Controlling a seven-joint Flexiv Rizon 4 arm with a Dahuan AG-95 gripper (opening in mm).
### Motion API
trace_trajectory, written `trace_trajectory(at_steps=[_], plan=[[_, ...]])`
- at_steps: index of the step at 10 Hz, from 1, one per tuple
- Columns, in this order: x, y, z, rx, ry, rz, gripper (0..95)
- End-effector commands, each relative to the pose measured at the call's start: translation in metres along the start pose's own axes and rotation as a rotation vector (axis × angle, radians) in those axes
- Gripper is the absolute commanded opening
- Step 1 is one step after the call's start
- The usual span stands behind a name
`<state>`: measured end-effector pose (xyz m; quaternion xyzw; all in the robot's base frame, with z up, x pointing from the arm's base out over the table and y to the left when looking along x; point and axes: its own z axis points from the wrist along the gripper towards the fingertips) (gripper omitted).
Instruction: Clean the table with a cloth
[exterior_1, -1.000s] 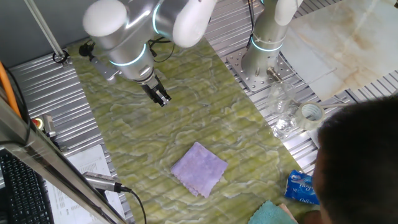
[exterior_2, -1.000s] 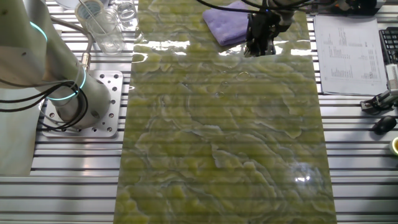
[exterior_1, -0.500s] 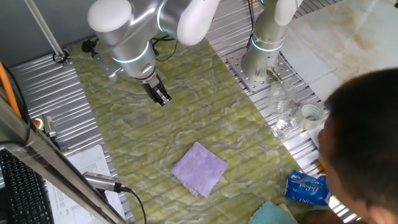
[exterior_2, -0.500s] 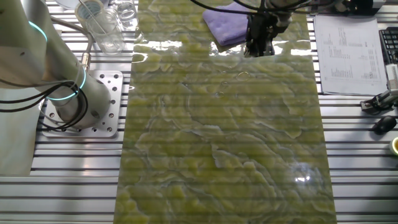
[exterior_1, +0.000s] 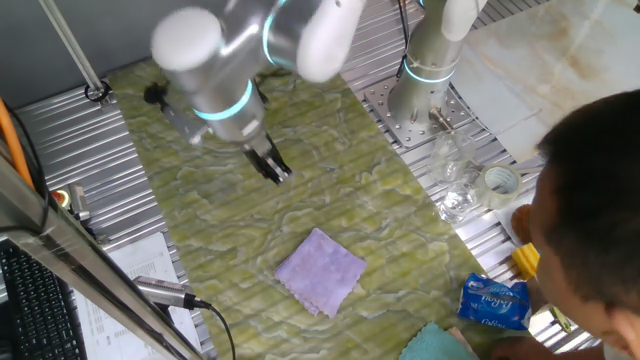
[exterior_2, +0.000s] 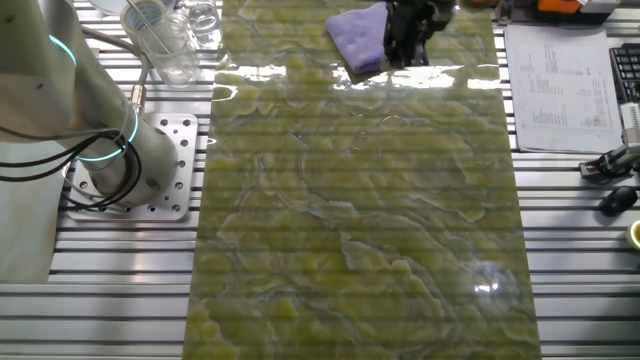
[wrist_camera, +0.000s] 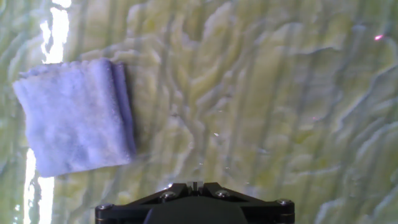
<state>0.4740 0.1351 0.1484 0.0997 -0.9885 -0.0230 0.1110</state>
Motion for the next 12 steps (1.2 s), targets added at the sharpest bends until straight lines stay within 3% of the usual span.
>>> trace_trajectory(at_steps=[1, 3, 4, 5, 6, 7, 9, 10, 12], plan=[[0.001, 0.01, 0.011, -0.008, -0.02, 0.002, 0.0], [-0.001, 0.013, 0.018, -0.01, -0.027, 0.006, 0.0], [-0.001, 0.013, 0.018, 0.005, -0.033, 0.016, 0.0], [-0.001, 0.013, 0.018, 0.016, -0.03, -0.035, 0.0], [-0.001, 0.013, 0.018, 0.0, -0.027, -0.085, 0.0], [-0.001, 0.013, 0.018, -0.025, -0.033, -0.106, 19.0], [-0.001, 0.013, 0.018, -0.031, -0.043, -0.076, 19.0], [-0.001, 0.013, 0.018, -0.039, -0.045, -0.082, 38.0], [-0.001, 0.033, 0.019, -0.04, -0.05, -0.077, 38.0]])
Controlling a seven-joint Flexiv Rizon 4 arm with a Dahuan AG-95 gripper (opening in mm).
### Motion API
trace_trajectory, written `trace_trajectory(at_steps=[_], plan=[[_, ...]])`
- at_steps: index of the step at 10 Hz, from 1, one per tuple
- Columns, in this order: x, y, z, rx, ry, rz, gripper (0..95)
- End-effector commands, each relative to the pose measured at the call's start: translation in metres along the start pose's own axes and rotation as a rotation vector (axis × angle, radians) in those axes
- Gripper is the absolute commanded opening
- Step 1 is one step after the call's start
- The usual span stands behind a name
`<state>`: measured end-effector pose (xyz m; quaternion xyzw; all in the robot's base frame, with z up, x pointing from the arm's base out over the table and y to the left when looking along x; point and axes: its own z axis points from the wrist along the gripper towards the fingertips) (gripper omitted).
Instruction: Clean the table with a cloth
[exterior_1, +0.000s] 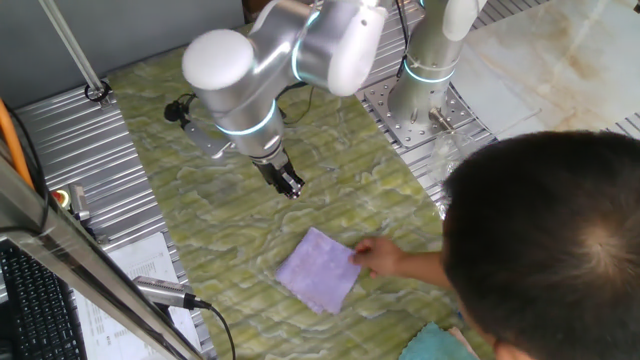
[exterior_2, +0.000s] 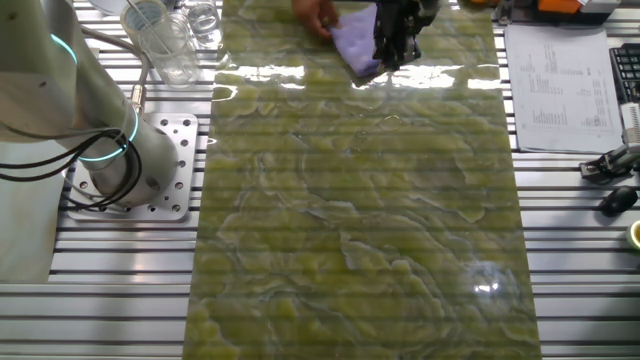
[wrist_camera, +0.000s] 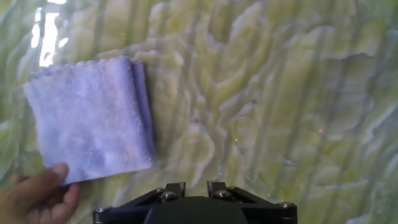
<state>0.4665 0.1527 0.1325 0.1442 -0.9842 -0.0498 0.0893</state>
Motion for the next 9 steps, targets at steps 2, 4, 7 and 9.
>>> trace_trajectory(at_steps=[2, 4, 7, 9], plan=[[-0.005, 0.04, 0.008, 0.001, -0.006, 0.031, 38.0], [-0.005, 0.063, 0.016, 0.005, -0.004, 0.023, 38.0], [-0.001, 0.083, 0.031, 0.011, -0.004, 0.034, 57.0], [0.0, 0.081, 0.034, 0.035, -0.019, 0.03, 57.0]])
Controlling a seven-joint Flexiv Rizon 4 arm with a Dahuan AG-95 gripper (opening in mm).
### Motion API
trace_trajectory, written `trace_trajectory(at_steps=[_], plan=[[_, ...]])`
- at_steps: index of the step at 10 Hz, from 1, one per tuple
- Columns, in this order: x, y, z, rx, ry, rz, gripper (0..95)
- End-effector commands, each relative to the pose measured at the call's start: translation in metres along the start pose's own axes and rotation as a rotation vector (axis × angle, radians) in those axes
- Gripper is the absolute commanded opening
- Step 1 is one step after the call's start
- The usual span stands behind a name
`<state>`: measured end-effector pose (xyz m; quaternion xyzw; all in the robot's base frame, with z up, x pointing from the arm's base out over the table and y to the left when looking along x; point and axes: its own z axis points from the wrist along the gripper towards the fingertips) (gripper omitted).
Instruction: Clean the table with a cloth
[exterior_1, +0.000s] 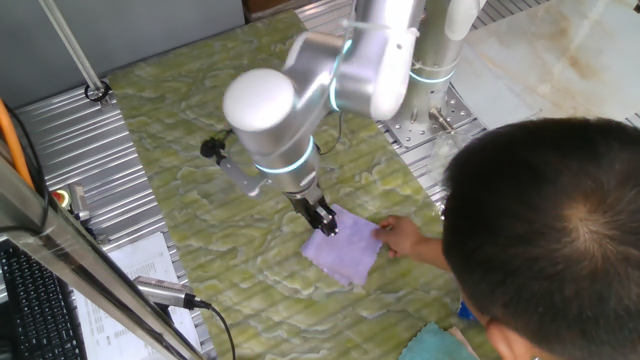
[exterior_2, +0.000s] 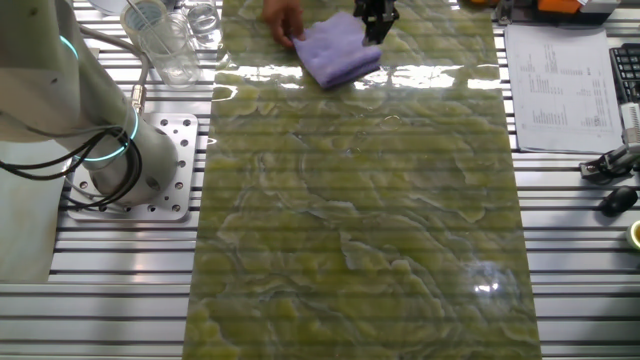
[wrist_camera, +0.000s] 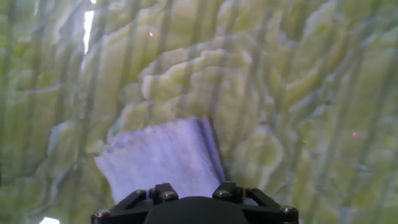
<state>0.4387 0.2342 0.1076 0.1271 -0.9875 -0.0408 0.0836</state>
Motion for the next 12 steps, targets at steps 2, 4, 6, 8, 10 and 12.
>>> trace_trajectory(at_steps=[2, 4, 6, 8, 10, 12], plan=[[0.001, -0.002, -0.001, 0.02, -0.001, -0.057, 57.0], [0.001, -0.002, -0.001, 0.009, -0.005, -0.05, 57.0], [0.001, -0.002, -0.001, 0.01, -0.002, -0.037, 76.0], [0.002, 0.014, 0.005, 0.015, -0.004, 0.009, 76.0], [0.002, 0.026, 0.017, 0.026, -0.014, 0.057, 76.0], [0.002, 0.025, 0.029, 0.044, -0.031, 0.077, 76.0]])
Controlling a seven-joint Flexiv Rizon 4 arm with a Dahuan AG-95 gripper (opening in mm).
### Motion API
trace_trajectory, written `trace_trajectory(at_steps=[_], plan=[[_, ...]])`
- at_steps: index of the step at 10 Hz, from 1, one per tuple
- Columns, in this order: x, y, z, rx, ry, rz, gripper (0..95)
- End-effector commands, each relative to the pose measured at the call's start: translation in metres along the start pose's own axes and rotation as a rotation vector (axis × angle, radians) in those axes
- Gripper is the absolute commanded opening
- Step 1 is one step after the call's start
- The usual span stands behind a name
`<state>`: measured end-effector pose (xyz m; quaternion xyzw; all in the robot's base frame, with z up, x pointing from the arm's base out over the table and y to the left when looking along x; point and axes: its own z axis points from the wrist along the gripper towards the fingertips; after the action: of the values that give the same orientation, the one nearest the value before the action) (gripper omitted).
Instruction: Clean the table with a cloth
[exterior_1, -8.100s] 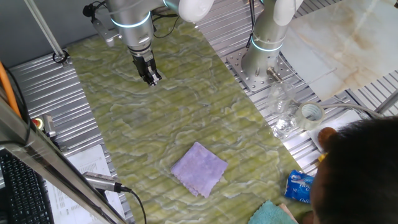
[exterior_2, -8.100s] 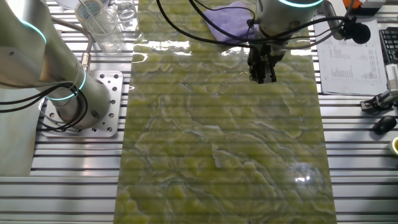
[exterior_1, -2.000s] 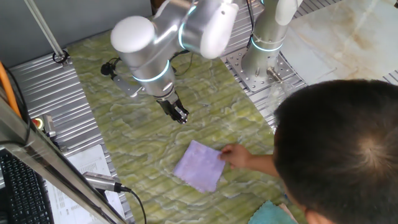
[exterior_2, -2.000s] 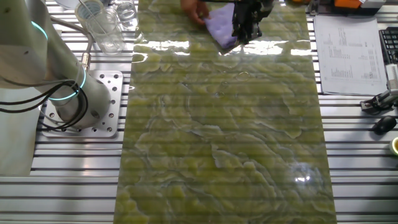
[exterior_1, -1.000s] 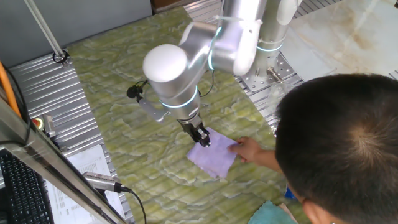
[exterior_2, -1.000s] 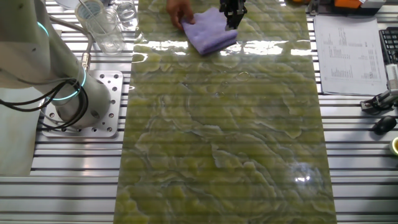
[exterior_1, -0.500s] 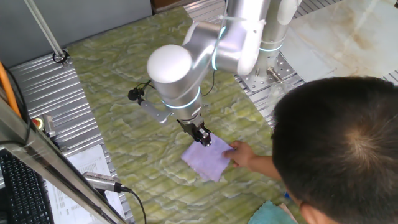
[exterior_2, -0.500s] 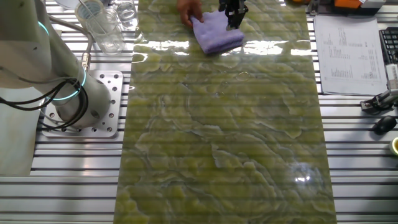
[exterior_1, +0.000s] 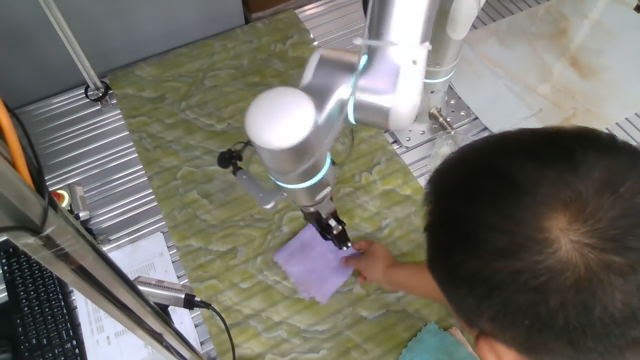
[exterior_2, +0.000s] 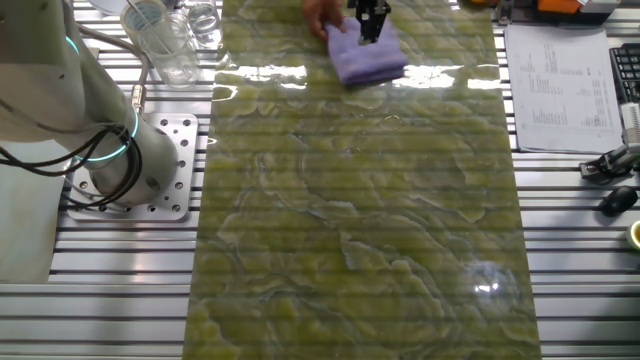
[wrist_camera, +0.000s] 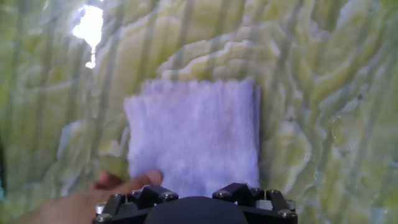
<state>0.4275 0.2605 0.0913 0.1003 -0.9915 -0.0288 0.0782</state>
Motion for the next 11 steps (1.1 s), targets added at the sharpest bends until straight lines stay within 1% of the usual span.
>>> trace_trajectory(at_steps=[1, 2, 3, 4, 5, 6, 8, 9, 11], plan=[[0.0, -0.002, 0.012, 0.025, -0.034, 0.032, 76.0], [-0.002, -0.006, 0.012, 0.025, -0.045, 0.027, 76.0], [-0.003, -0.008, 0.012, 0.026, -0.049, 0.025, 76.0], [-0.01, -0.014, 0.008, 0.028, -0.05, 0.013, 76.0], [-0.014, -0.017, 0.008, 0.029, -0.055, 0.007, 76.0], [-0.02, -0.02, 0.009, 0.031, -0.068, -0.001, 76.0], [-0.028, -0.019, 0.012, 0.035, -0.093, -0.005, 76.0], [-0.033, -0.017, 0.013, 0.037, -0.105, 0.009, 76.0], [-0.035, -0.02, 0.01, 0.039, -0.102, -0.005, 76.0]])
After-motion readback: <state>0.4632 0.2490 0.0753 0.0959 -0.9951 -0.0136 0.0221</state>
